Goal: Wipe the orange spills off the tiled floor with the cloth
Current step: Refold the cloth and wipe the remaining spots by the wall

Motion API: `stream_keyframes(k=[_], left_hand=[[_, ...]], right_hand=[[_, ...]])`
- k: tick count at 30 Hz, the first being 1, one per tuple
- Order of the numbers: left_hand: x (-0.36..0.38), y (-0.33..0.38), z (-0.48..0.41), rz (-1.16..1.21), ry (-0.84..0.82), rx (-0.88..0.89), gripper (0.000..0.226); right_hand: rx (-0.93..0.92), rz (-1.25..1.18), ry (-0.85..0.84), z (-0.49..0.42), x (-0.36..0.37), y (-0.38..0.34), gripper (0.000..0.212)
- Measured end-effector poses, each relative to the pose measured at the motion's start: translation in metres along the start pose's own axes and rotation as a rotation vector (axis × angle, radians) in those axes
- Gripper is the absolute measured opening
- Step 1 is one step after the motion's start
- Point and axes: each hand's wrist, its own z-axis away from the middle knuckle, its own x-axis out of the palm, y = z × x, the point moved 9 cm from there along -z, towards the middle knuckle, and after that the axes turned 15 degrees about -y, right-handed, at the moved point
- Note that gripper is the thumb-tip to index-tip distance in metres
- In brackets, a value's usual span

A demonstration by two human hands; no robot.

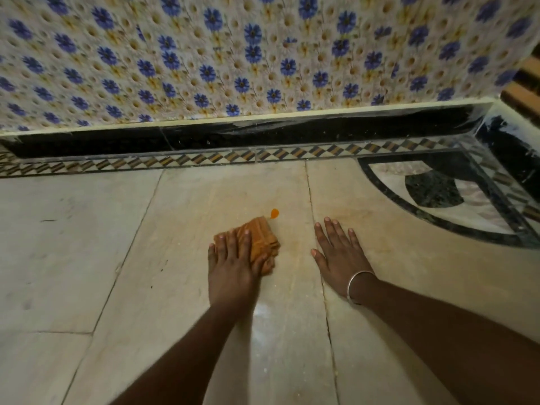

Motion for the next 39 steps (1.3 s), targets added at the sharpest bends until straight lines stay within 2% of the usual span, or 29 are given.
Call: stream_keyframes(k=[4,7,9,10,12,14,17,18,19,20,22,23,24,25,27,30,34,39], left_hand=[[0.003,0.003,0.044,-0.064,-0.019,-0.053,0.071],[-0.012,0.023,0.06,-0.118,-0.084,-0.029,0.055],[-0.034,0.03,0.057,-0.028,-0.066,0.001,0.044],[-0.045,0.026,0.05,0.116,-0.042,-0.006,0.046],[-0.065,0.016,0.031,0.588,-0.046,0.01,0.057],[-0.077,0.023,0.011,0.968,-0.121,0.071,0.054],[-0.073,0.037,-0.018,1.407,-0.379,0.049,0.051],[-0.068,0.035,-0.027,1.515,-0.419,0.01,0.053],[-0.067,0.027,-0.037,1.538,-0.385,-0.043,0.053],[-0.066,0.011,-0.046,1.442,-0.281,-0.105,0.055],[-0.077,-0.027,-0.05,1.09,0.049,-0.219,0.062],[-0.085,-0.034,-0.046,0.936,0.194,-0.224,0.065],[-0.088,-0.031,-0.045,0.811,0.268,-0.171,0.065],[-0.086,-0.019,-0.048,0.697,0.269,-0.064,0.062],[-0.064,0.022,-0.057,0.439,0.111,0.156,0.06],[-0.026,0.073,-0.079,0.103,-0.032,0.3,0.061],[-0.037,0.073,-0.136,0.025,-0.031,0.269,0.063],[-0.047,0.011,-0.162,0.146,-0.001,0.11,0.065]], right_hand=[[0.014,-0.005,-0.035,0.001,-0.005,0.0,0.087],[0.039,-0.016,-0.058,0.001,-0.009,-0.003,0.072],[0.037,-0.053,-0.063,0.002,-0.013,-0.003,0.064],[0.036,-0.066,-0.048,0.003,-0.016,-0.002,0.062],[0.041,-0.082,-0.014,0.007,-0.021,0.001,0.06],[0.049,-0.091,-0.004,0.008,-0.025,0.005,0.059],[0.097,-0.123,0.019,0.004,-0.031,0.015,0.058],[0.117,-0.129,0.029,0.002,-0.032,0.019,0.058],[0.129,-0.129,0.035,-0.002,-0.033,0.021,0.058],[0.134,-0.127,0.03,-0.004,-0.031,0.021,0.058],[0.114,-0.118,0.049,-0.009,-0.032,0.014,0.059],[0.095,-0.112,0.058,-0.013,-0.033,0.008,0.059],[0.075,-0.107,0.066,-0.018,-0.032,0.002,0.06],[0.06,-0.101,0.073,-0.022,-0.031,-0.005,0.061],[0.063,-0.095,0.088,-0.028,-0.027,-0.014,0.061],[0.097,-0.071,0.108,-0.034,-0.023,-0.015,0.062],[0.087,-0.075,0.124,-0.038,-0.019,-0.014,0.062],[0.079,-0.098,0.143,-0.037,-0.018,-0.014,0.064]])
